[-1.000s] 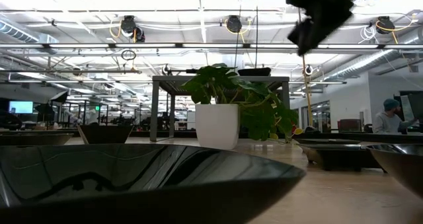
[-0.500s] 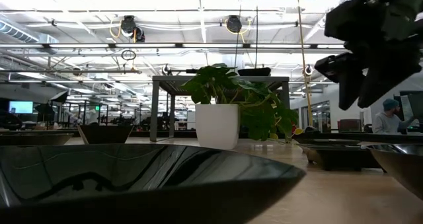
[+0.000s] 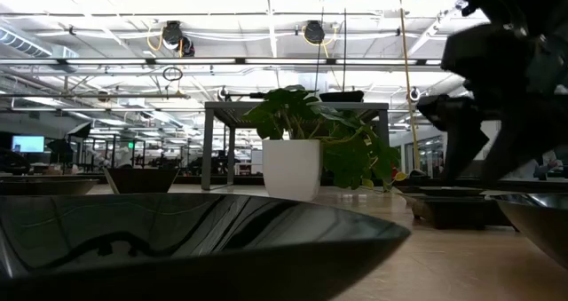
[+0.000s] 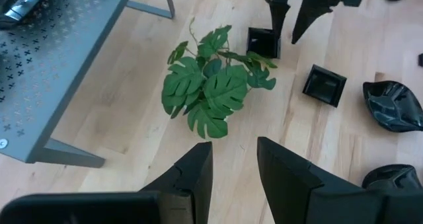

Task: Pick & Place Mini shaped plates
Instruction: Stack the square black bowl on top of the other square black bowls on the shelf

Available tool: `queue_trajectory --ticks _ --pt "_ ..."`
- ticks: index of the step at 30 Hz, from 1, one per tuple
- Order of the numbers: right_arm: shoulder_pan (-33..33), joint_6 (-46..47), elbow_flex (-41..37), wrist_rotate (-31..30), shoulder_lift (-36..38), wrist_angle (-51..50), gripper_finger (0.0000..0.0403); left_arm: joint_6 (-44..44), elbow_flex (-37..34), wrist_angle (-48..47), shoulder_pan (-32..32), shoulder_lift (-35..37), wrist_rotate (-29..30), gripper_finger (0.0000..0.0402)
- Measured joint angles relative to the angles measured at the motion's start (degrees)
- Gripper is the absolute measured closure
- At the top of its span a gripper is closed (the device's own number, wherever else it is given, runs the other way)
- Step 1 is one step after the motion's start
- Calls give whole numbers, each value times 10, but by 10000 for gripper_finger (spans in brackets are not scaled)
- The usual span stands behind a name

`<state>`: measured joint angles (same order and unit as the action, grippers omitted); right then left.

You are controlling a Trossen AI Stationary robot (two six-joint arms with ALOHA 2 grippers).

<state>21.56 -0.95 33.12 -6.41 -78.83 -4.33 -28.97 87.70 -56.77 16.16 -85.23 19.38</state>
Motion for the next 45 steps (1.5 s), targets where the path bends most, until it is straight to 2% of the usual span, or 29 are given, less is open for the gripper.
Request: queue_trajectory --ticks 2,7,10,13,17,19,26,35,40,45 --pt "0 -3 0 -1 -22 -1 258 0 0 0 1 0 0 279" --pt "0 -3 1 -66 -62 33 264 -1 0 0 1 1 0 279" --pt "1 -10 1 -69 -72 64 281 -3 0 1 1 1 0 279" --pt "5 -19 0 -70 -74 91 315 -3 0 0 1 1 -3 279" --pt "5 -14 0 -70 -74 110 380 -3 0 1 1 1 -3 279" --pt "5 -13 0 -71 -74 111 396 -3 0 1 1 1 -3 279" --pt "5 -18 0 -65 -74 183 401 -3 0 1 1 1 -4 279" --pt "5 -12 1 -36 -79 385 403 -1 0 5 1 1 -3 279" --pt "7 -13 20 -35 -146 486 403 1 0 18 1 1 -4 279" --pt "4 -56 100 -22 -249 494 403 2 0 32 1 1 -4 279"
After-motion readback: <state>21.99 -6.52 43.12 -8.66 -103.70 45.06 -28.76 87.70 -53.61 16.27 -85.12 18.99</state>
